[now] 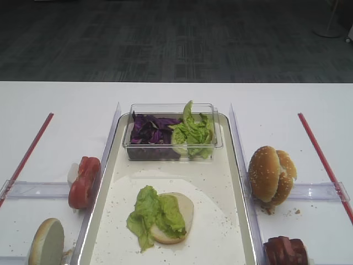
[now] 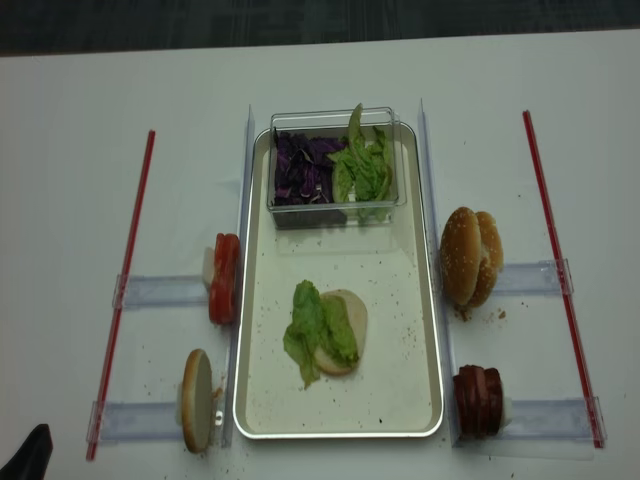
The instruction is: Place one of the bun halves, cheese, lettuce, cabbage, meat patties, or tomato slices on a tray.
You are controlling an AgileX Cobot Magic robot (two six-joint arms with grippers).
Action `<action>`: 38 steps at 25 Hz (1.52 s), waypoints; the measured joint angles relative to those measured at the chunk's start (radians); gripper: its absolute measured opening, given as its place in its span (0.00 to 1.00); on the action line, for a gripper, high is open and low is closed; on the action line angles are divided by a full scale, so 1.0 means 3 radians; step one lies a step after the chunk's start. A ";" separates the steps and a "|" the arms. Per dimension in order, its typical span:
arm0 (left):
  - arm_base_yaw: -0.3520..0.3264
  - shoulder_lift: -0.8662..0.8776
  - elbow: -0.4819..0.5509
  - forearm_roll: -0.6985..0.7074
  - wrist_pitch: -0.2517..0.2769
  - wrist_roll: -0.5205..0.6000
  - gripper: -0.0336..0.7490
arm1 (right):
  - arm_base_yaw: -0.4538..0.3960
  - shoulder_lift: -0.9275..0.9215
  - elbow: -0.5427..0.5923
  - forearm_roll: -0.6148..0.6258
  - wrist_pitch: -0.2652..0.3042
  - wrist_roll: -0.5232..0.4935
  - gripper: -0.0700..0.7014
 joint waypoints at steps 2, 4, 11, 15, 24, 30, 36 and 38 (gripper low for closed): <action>0.0000 0.0000 0.0000 0.0000 0.0000 0.0000 0.83 | 0.0000 0.0000 0.0000 0.0000 0.0000 0.0000 0.97; 0.0000 0.0000 0.0000 0.0000 0.0000 0.0000 0.83 | 0.0000 0.0000 0.0000 -0.0006 0.0000 0.0000 0.97; 0.0000 0.0000 0.0000 0.0000 0.0000 0.0000 0.83 | 0.0000 0.0000 0.0000 -0.0031 0.0000 0.0011 0.97; 0.0000 0.0000 0.0000 0.0000 0.0000 0.0000 0.83 | 0.0000 0.0000 0.0000 -0.0038 0.0000 0.0014 0.97; 0.0000 0.0000 0.0000 0.0000 0.0000 0.0000 0.83 | 0.0000 0.0000 0.0000 -0.0050 0.0000 0.0019 0.97; 0.0000 0.0000 0.0000 0.0000 0.0000 0.0000 0.83 | 0.0000 0.0000 0.0000 -0.0136 0.0000 0.0072 0.97; 0.0000 0.0000 0.0000 0.0000 0.0000 0.0000 0.83 | 0.0000 0.0000 0.0000 -0.0174 0.0000 0.0092 0.97; 0.0000 0.0000 0.0000 0.0000 0.0000 0.0000 0.83 | 0.0000 0.0000 0.0000 -0.0174 0.0000 0.0093 0.97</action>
